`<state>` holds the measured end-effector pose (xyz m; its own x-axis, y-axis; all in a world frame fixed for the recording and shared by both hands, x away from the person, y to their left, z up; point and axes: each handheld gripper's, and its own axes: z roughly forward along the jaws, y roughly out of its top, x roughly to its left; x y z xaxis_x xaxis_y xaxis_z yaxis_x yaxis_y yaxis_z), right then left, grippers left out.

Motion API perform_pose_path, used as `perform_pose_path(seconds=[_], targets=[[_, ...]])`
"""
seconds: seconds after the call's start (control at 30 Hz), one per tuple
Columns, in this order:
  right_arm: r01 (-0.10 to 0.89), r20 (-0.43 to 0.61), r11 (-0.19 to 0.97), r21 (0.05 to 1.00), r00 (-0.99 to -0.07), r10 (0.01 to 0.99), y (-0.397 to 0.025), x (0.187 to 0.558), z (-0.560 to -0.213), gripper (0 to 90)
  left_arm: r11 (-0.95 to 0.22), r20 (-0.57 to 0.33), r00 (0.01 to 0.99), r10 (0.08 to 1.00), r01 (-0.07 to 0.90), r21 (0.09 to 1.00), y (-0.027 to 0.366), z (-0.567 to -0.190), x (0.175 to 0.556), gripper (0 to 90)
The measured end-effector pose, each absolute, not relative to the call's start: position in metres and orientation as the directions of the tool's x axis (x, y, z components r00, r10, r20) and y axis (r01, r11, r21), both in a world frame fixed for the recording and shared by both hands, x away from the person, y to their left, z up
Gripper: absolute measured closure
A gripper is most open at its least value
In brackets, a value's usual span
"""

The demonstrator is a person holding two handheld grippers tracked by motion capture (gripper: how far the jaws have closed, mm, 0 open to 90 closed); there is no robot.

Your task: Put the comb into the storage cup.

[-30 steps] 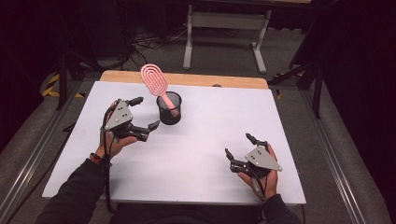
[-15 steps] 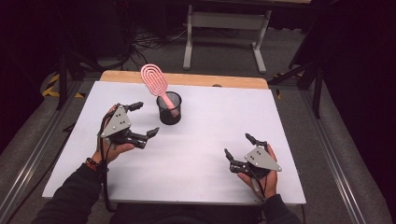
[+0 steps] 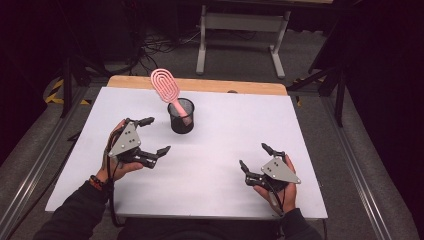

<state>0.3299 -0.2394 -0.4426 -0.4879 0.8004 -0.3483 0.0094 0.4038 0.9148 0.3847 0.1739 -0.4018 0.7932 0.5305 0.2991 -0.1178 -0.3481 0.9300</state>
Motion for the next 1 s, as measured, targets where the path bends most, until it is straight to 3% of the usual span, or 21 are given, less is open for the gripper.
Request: perform_pose_path(seconds=[1.0], targets=[[-0.004,-0.351,0.407,0.913,-0.515,0.782,-0.236,0.328,-0.442,13.2,-0.446,0.322,0.807,0.495,-0.082,0.891,0.183,-0.435,0.36,4.5]])
